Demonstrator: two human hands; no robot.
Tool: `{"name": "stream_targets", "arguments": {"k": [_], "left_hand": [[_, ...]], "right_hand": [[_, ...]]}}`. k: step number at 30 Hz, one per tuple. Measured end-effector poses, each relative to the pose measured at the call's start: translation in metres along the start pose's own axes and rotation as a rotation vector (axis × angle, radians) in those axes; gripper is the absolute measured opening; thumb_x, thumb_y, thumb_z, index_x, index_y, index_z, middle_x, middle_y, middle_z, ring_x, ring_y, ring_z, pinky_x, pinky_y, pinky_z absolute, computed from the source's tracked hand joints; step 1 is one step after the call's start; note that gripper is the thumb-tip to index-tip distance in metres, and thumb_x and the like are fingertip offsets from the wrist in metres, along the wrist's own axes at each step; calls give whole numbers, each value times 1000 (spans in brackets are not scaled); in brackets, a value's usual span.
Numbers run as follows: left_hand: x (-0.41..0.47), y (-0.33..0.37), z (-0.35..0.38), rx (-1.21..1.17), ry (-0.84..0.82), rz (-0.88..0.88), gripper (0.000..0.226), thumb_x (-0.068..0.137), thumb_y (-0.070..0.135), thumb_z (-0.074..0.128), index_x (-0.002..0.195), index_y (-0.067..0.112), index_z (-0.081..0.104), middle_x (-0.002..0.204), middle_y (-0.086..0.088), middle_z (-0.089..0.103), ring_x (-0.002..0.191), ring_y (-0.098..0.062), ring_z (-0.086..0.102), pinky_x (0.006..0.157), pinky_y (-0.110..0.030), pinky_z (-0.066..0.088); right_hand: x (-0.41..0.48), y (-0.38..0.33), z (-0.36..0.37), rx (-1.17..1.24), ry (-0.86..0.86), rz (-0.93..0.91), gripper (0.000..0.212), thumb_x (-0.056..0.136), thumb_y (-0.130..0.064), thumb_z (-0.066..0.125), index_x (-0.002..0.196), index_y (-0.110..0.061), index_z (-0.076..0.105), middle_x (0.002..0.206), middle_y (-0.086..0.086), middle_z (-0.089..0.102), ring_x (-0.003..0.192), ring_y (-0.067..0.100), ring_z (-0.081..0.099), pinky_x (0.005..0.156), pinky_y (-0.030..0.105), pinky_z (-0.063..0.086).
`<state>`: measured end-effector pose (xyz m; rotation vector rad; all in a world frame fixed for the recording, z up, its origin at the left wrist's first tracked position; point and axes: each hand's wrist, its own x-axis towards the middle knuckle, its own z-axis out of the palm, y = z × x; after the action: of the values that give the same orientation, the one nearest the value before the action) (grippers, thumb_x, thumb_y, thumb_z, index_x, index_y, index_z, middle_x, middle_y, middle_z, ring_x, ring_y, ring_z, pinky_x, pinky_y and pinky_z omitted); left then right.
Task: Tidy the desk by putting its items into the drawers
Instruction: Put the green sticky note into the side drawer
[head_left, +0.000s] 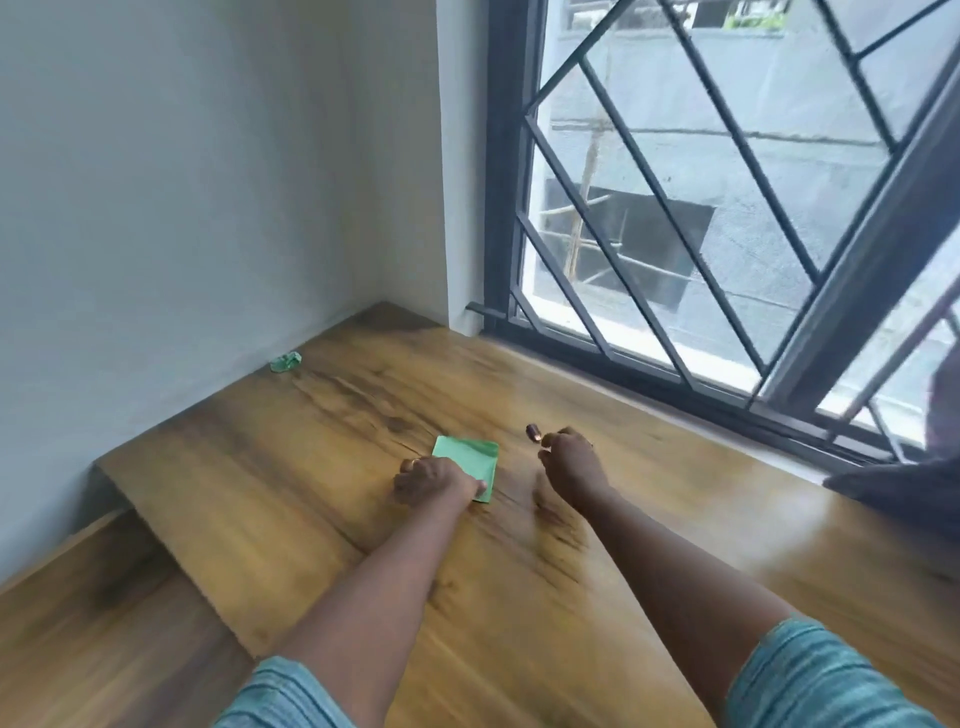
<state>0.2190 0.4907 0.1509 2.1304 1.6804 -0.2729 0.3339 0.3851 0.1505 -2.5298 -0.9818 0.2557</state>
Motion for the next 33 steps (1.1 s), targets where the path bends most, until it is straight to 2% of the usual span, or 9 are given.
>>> {"name": "stream_targets", "arguments": {"k": [3, 7, 13, 17, 20, 23, 27, 31, 33], "left_hand": [[16, 10, 3, 59, -32, -11, 90, 66, 59, 75, 134, 11, 43, 135, -12, 41, 123, -27, 40, 100, -33, 38], [34, 11, -1, 72, -92, -3, 102, 64, 54, 78, 142, 7, 31, 144, -9, 34, 134, -28, 31, 106, -37, 34], [41, 0, -2, -113, -99, -6, 89, 68, 42, 81, 137, 6, 37, 138, -8, 43, 133, -23, 35, 101, -32, 44], [31, -12, 1, -459, -64, 1, 70, 78, 18, 76, 134, -1, 38, 137, -17, 46, 126, -28, 48, 97, -35, 47], [16, -25, 1, -861, -121, -21, 45, 87, 3, 63, 128, -2, 45, 130, -18, 54, 106, -31, 60, 76, -37, 54], [-2, -45, 2, -1082, -184, -37, 33, 93, 0, 53, 125, 0, 47, 128, -17, 54, 103, -30, 59, 62, -31, 53], [-32, -80, 9, -1111, -187, 22, 37, 93, 2, 53, 129, 2, 45, 126, -16, 56, 85, -23, 58, 57, -29, 52], [-68, -123, 13, -1072, -146, 84, 34, 92, 7, 57, 125, 4, 49, 121, -14, 59, 83, -26, 60, 71, -37, 54], [-97, -151, 12, -1066, -145, 119, 30, 93, 7, 56, 121, 4, 49, 116, -12, 59, 88, -26, 59, 63, -35, 55]], "right_hand": [[24, -5, 8, -36, -2, 12, 30, 98, -15, 40, 124, -13, 55, 116, 18, 52, 108, 39, 53, 85, 39, 46], [41, -4, 21, -202, -144, -56, 35, 98, -25, 35, 132, -22, 44, 131, 14, 39, 122, 36, 38, 99, 42, 40], [30, -9, 16, -101, -54, -60, 29, 95, -4, 36, 108, 1, 61, 110, 18, 58, 106, 32, 54, 84, 36, 46], [5, -12, 14, -50, -41, -40, 27, 90, 3, 38, 96, 3, 64, 105, 19, 61, 99, 30, 57, 77, 31, 45], [-22, -14, 10, 2, -17, -5, 27, 86, 7, 44, 103, 3, 64, 109, 19, 62, 100, 33, 58, 82, 35, 49], [-55, -18, 8, 56, 10, 26, 22, 85, 1, 55, 104, 1, 65, 108, 16, 65, 97, 30, 60, 84, 38, 52], [-110, -26, 3, 126, 33, 58, 27, 84, -3, 57, 109, -3, 66, 109, 18, 66, 97, 32, 62, 83, 36, 51], [-172, -37, -1, 221, 94, 77, 32, 82, -5, 58, 113, -8, 68, 111, 19, 67, 104, 32, 61, 88, 31, 47], [-212, -47, -3, 268, 106, 123, 26, 83, -5, 58, 106, -5, 71, 107, 18, 68, 101, 31, 62, 84, 30, 48]]}}
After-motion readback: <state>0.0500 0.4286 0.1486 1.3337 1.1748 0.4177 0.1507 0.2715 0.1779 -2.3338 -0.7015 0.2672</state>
